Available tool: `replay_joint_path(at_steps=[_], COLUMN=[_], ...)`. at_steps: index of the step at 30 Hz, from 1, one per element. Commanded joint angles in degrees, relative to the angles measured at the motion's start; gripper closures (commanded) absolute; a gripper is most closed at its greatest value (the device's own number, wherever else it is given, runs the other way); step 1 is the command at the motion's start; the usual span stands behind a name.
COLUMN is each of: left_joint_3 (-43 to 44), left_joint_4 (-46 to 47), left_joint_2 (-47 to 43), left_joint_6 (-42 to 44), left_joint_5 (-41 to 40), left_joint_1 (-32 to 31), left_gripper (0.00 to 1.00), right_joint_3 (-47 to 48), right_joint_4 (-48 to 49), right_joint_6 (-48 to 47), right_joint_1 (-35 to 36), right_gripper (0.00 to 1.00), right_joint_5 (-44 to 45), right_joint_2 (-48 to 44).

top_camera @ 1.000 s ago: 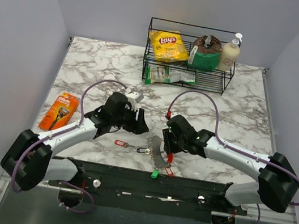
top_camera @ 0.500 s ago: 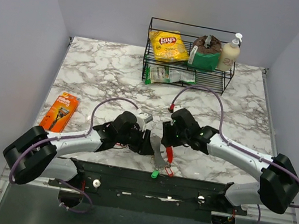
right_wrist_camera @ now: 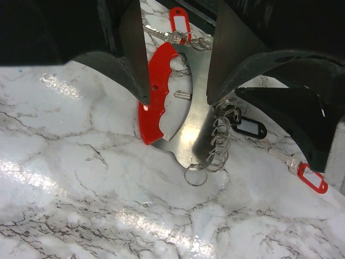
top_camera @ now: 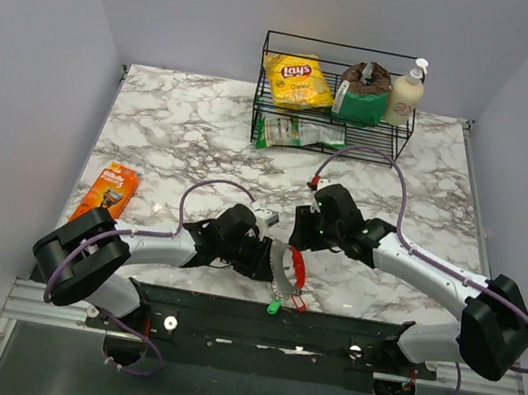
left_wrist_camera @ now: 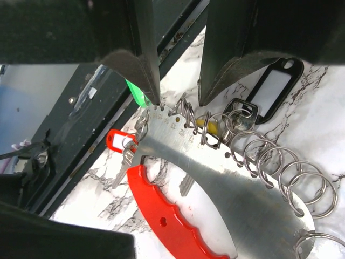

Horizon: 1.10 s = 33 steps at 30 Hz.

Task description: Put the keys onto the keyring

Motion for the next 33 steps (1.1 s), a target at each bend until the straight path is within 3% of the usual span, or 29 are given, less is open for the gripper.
replay_joint_path(at_steps=[1,7,14,25,30,33], left_joint_3=[1.4,2.3,3.4,6.5,8.5,9.2], left_joint_4=[0.6,1.5,-0.5,-6.6,-9.7,-11.0], left_joint_2=[2.6,4.6,2.3,-6.1,-8.2,-9.7], left_joint_6=[1.1,1.2,3.4,11.5,15.3,17.3], left_joint_5=[-2.1,-3.3,-5.2,-8.4,-7.6,-7.0], left_joint_1=[-1.0,-1.3,-1.3,-1.3,-1.3,-1.3], left_gripper=[0.59,0.71,1.00,1.00,1.00,1.00], right_joint_3=[-1.3,-1.8,-1.5,-4.1,-6.6,-9.2], right_joint_4=[1.2,1.5,1.6,8.2,11.6,13.7], right_joint_6=[-0.9,-0.9,-1.6,-7.1,-13.9,-18.3], right_joint_1=[-0.6,-0.7,-0.7,-1.8,-2.0,-2.1], right_gripper=[0.45,0.45,0.45,0.45,0.46,0.52], right_joint_5=[-1.6,-2.2,-2.2,-10.9,-17.8,-22.9], right_joint_2=[-1.1,-1.2,-1.8,-6.6,-14.6,-20.5])
